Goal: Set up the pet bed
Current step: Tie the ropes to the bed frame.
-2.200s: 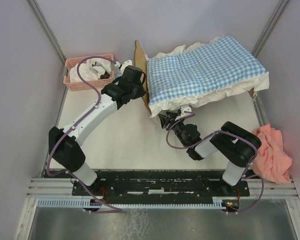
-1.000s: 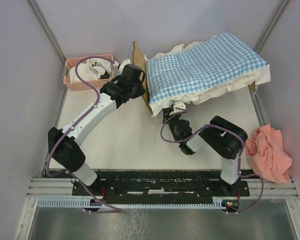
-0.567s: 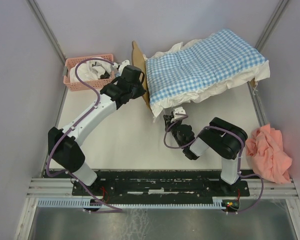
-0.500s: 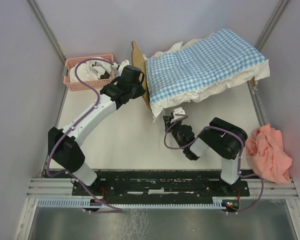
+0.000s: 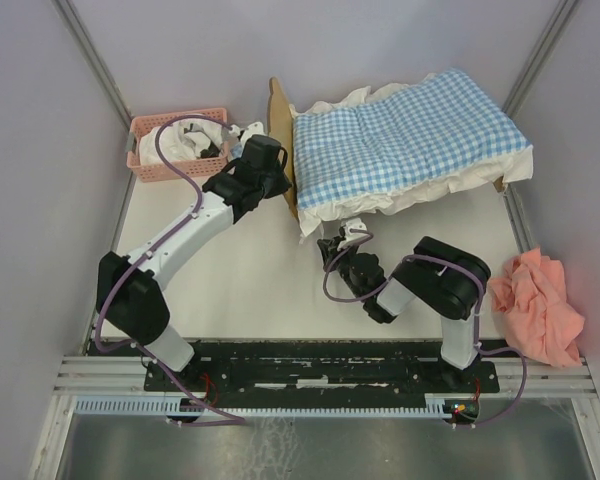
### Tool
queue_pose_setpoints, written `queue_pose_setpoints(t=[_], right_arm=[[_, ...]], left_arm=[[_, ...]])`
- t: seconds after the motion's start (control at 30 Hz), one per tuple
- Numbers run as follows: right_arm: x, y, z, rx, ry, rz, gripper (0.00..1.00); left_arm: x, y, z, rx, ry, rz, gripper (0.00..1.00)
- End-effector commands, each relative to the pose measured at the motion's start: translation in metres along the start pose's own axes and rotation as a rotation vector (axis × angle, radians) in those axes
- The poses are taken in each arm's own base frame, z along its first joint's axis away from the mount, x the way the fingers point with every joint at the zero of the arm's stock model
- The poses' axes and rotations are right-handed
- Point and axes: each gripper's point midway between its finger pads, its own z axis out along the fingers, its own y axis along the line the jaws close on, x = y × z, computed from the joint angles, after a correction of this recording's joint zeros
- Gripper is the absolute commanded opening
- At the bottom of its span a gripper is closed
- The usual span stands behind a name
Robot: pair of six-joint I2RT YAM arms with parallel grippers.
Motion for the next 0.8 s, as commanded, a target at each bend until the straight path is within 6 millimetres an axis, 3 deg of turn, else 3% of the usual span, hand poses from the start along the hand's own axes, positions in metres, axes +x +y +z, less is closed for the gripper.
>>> queue_pose_setpoints(t=[0.0, 0.2, 0.4, 0.53, 0.63, 0.77], right_arm=[[-0.007, 0.031, 0.009, -0.051, -0.023, 0.056, 0.02], [0.009, 0.058, 0.014, -0.066, 0.024, 0.083, 0.02], [0.033, 0.059, 0.017, -0.047, 0.059, 0.091, 0.02], [0.041, 0.053, 0.018, -0.025, 0.074, 0.083, 0.02], [0.043, 0.052, 0.017, -0.016, 0.086, 0.075, 0.02], [0.041, 0.052, 0.016, -0.016, 0.081, 0.085, 0.02]], left_arm=[[-0.064, -0.068, -0.020, 0.295, -0.172, -0.168, 0.03], [-0.050, -0.060, -0.013, 0.312, -0.170, -0.141, 0.04], [-0.023, -0.044, 0.010, 0.281, -0.100, -0.131, 0.07], [-0.016, -0.039, 0.013, 0.292, -0.071, -0.124, 0.20], [-0.016, -0.040, 0.005, 0.310, -0.068, -0.101, 0.32], [-0.018, -0.034, -0.009, 0.311, -0.079, -0.090, 0.40]])
